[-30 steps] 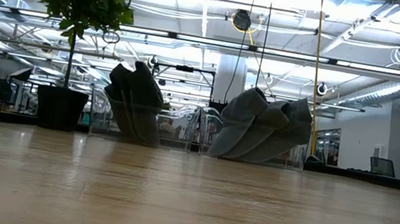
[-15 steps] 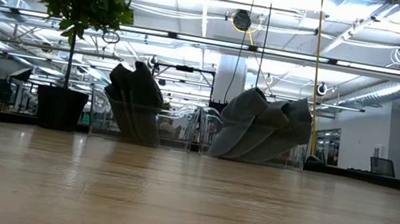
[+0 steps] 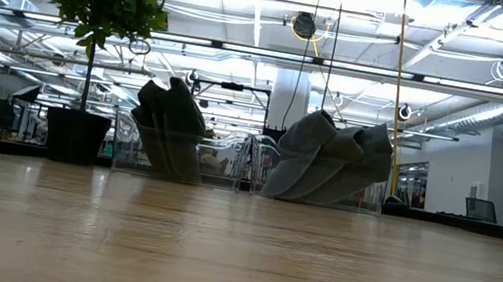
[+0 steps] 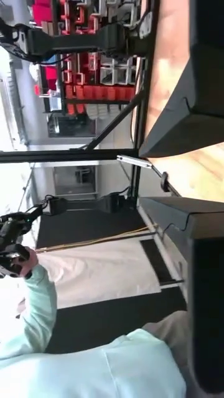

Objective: Pick & Place hat
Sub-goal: Put the black cap into the left transparent bin

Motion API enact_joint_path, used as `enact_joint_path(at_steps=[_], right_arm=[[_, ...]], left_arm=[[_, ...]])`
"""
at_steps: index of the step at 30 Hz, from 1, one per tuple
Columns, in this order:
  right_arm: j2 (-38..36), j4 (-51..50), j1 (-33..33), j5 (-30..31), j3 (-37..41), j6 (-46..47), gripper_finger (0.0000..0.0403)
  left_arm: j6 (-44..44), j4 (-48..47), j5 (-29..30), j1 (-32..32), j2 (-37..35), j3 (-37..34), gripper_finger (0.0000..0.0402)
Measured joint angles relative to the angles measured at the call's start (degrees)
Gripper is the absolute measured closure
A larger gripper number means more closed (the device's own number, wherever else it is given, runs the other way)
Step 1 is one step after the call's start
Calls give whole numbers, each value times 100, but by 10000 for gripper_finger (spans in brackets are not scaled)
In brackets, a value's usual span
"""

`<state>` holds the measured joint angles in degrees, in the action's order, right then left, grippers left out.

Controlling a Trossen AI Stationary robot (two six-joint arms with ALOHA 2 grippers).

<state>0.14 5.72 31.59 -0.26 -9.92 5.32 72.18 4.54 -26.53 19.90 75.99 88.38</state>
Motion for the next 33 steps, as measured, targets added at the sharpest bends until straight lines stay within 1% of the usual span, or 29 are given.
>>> enact_joint_path(at_steps=[3, 5, 7, 14, 20, 22, 24, 30, 33], right_arm=[[5, 674, 0, -2, 481, 100, 305], [11, 1118, 0, -8, 702, 162, 305], [-2, 1351, 0, -12, 842, 262, 305], [0, 1102, 0, -21, 886, 167, 305], [4, 50, 0, 70, 896, 425, 305], [4, -269, 0, 234, 897, 578, 305], [37, -340, -4, 356, 897, 592, 305], [177, -309, -13, 858, 897, 98, 305], [279, -229, -36, 1449, 900, -60, 305]], left_arm=[[37, -12, 37, 0, 0, 0, 398], [38, -20, 73, 0, 0, 0, 398], [35, -22, 100, 0, 0, 0, 398], [35, -112, 116, 0, 0, 0, 399], [35, -243, 197, 0, 2, 0, 399], [33, -243, 217, 0, 2, 0, 399], [33, -274, 261, 0, 0, 0, 399], [61, -296, 307, 0, 0, 0, 399], [101, -316, 313, 0, 2, 0, 399]])
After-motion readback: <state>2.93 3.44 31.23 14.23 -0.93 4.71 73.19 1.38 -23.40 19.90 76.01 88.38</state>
